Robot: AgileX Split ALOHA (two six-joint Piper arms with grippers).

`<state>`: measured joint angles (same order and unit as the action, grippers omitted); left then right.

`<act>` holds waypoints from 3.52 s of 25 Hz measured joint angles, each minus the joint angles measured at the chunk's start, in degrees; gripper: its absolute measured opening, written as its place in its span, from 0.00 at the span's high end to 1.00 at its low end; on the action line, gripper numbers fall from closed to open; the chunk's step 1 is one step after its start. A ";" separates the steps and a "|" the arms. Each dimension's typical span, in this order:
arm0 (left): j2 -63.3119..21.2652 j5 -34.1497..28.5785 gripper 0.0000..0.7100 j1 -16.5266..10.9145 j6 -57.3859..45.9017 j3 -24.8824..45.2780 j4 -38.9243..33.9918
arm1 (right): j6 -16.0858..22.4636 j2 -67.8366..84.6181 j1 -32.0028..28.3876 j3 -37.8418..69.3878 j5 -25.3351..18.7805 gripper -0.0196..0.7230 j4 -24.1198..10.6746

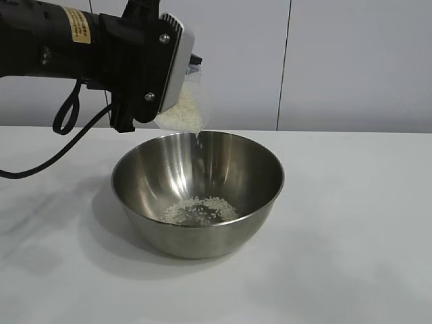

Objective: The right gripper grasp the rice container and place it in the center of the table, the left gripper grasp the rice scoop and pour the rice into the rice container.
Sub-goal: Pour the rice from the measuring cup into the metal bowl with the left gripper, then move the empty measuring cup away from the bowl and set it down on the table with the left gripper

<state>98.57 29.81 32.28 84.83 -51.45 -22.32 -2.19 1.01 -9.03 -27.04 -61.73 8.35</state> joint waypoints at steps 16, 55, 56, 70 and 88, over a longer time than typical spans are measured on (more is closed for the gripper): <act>0.00 1.56 0.98 0.00 24.07 0.00 -5.41 | 0.00 0.00 0.00 0.00 0.00 0.28 0.00; 0.00 -4.74 0.98 0.00 28.37 0.90 -7.86 | 0.00 0.00 0.00 0.00 0.00 0.28 0.05; 0.00 -4.64 0.98 0.06 28.29 0.90 -7.92 | 0.00 0.00 0.00 0.00 0.00 0.28 0.05; 0.00 7.50 0.98 0.33 -41.07 0.92 25.97 | 0.00 0.00 0.00 0.00 0.00 0.28 0.05; 0.00 19.06 0.98 0.33 -21.00 0.92 83.45 | 0.00 0.00 0.00 0.00 0.00 0.28 0.05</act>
<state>98.57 48.87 32.61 63.83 -50.54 61.13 -2.19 1.01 -9.03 -27.04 -61.73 8.40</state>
